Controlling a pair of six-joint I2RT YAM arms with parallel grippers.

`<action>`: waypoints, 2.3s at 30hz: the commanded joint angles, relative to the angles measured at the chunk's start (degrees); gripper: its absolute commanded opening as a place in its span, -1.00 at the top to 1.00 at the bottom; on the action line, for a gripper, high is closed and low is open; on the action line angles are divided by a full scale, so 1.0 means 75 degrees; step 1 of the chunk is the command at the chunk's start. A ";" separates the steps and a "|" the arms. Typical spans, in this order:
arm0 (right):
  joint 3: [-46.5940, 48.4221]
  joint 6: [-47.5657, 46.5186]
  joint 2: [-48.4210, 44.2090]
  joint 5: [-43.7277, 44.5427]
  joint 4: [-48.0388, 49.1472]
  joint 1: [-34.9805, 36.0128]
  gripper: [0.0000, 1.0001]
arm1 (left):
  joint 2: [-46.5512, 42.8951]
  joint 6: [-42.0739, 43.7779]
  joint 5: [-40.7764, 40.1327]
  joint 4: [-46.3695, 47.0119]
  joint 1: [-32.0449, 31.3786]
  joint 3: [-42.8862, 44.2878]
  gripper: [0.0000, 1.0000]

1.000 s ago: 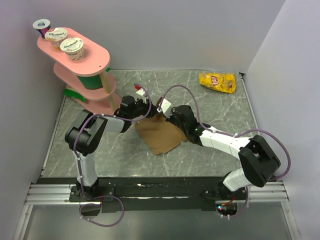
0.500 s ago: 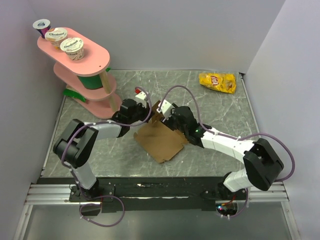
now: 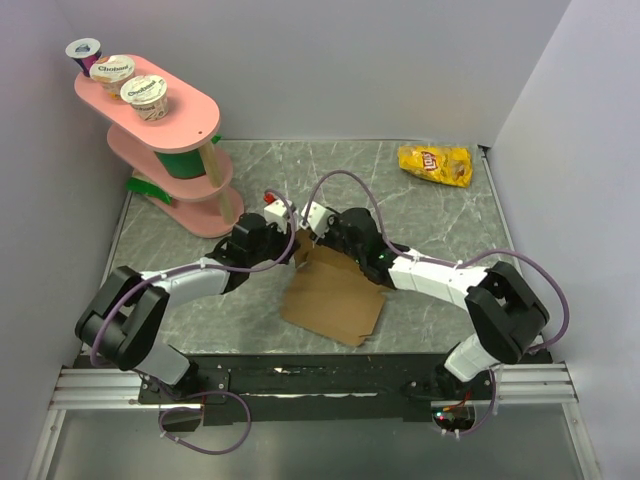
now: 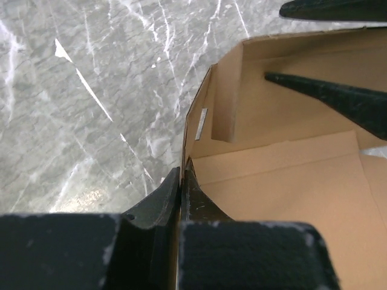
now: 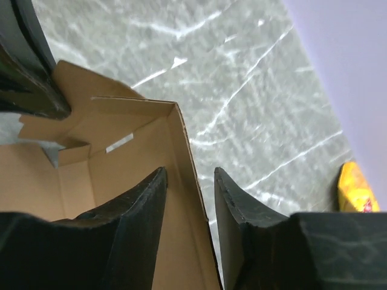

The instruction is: Fold the paper box

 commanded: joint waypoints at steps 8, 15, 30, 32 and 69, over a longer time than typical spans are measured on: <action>-0.1857 -0.1600 -0.0227 0.1709 0.4022 0.1162 0.17 | -0.0336 -0.0549 -0.0275 -0.0704 -0.0010 0.0349 0.98; -0.2538 -0.2082 0.0136 0.2648 0.5434 0.1619 0.38 | -0.0418 -0.0620 -0.0217 -0.0716 -0.0010 0.0396 0.98; -0.2831 -0.2504 0.0511 0.3047 0.6372 0.1702 0.94 | -0.1648 -0.0666 0.1998 0.0549 0.0833 -0.1103 -0.82; -0.2855 -0.2539 0.0500 0.3011 0.6372 0.1702 0.94 | -0.2080 -0.0725 0.2394 0.0736 0.1254 -0.1500 -0.97; -0.3066 -0.2247 -0.0075 0.2343 0.5470 0.1713 0.94 | 0.0906 -0.1675 0.2478 0.3583 0.1268 -0.1291 -0.58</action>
